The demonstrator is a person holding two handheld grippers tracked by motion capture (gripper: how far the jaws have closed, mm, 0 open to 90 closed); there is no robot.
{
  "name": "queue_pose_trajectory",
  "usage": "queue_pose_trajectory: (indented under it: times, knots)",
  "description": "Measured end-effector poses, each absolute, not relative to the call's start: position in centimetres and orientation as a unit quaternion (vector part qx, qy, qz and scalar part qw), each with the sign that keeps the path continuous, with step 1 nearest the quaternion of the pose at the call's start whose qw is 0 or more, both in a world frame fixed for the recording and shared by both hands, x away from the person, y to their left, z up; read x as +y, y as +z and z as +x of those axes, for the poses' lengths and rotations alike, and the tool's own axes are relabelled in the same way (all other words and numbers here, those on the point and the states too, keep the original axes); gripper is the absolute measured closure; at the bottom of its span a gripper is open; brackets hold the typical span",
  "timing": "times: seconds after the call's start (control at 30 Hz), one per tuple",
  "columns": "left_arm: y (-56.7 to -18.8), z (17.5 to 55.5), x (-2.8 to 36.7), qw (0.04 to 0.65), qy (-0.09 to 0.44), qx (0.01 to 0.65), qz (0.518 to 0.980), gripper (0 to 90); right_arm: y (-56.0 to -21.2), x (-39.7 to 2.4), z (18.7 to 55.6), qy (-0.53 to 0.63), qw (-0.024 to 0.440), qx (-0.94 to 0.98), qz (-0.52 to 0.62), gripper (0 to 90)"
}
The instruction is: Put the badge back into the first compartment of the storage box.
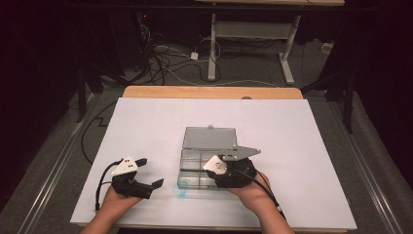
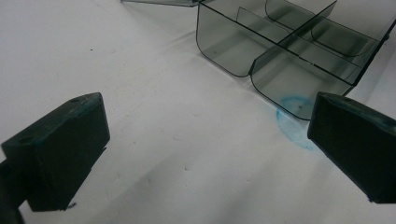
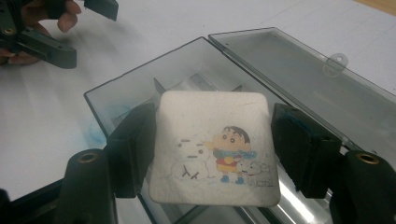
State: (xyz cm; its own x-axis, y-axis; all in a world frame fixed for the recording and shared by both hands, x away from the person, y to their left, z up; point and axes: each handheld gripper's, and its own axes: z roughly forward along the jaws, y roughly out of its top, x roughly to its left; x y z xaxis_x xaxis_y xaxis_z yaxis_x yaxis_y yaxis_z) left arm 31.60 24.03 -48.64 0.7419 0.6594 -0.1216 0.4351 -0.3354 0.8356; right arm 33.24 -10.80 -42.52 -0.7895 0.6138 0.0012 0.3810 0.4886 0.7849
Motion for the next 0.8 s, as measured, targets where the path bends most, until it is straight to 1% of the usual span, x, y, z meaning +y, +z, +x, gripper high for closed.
queue_pose_trajectory:
  times: [0.27,0.8]
  knots:
    - [-48.6,31.6,24.0,0.467,0.120,0.339,0.808,0.0,-42.5,-8.3,34.7,0.400,0.134,0.864,0.274,33.7]
    - [-48.6,31.6,24.1,0.469,0.117,0.337,0.808,0.0,-44.2,-4.5,37.4,0.347,0.118,0.891,0.266,33.6]
